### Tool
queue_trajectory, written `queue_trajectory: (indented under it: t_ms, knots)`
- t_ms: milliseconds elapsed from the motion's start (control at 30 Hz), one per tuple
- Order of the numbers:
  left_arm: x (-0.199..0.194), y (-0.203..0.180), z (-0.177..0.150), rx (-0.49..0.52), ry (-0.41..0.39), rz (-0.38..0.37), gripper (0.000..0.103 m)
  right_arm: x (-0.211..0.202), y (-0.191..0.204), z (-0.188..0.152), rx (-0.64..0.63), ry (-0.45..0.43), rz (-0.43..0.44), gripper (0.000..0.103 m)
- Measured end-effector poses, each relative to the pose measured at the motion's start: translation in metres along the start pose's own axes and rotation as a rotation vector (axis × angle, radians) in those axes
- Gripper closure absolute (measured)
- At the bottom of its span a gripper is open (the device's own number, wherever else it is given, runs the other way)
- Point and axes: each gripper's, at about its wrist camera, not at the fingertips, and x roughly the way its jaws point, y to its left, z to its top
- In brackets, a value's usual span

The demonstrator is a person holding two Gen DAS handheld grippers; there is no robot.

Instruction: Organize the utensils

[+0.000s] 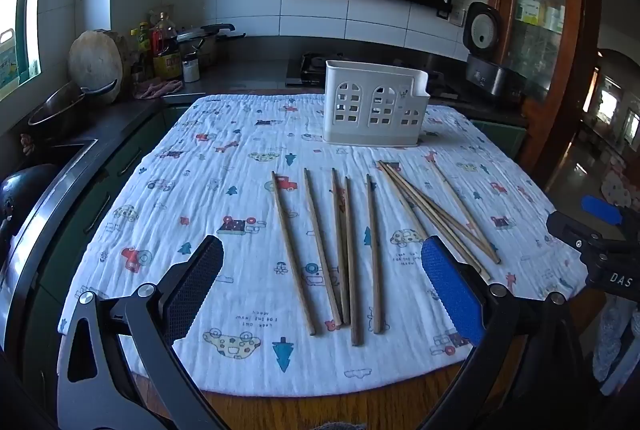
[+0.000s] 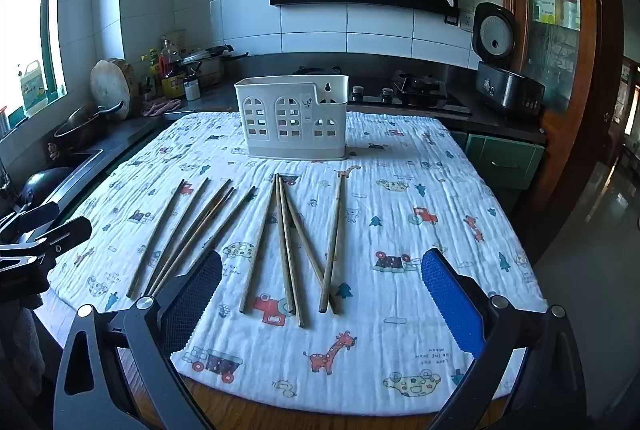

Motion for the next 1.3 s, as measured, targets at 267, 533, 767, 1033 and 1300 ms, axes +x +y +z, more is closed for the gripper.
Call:
queue_trajectory:
  t_ms: [267,533,767,1033,1300]
  knots:
    - [-0.001,-0.002,-0.001,-0.001,-0.004,-0.001,0.005,-0.001,0.000,0.000,0.001,-0.009,0.002,0.006]
    - [-0.002,-0.002,0.001,0.001,-0.010,0.003,0.005,-0.002,0.001,0.002,0.003,-0.010,0.004,0.006]
    - [-0.007,-0.004,0.003,0.009,-0.031,0.006,0.005,-0.004,0.001,0.000,0.006,-0.024,0.003,0.006]
    - [-0.014,-0.005,0.007,0.010,-0.061,0.014,0.005,-0.010,0.001,0.003,0.014,-0.040,-0.003,0.006]
    - [-0.017,-0.005,0.008,0.009,-0.076,0.012,0.005,-0.011,0.001,0.003,0.012,-0.040,-0.001,0.006]
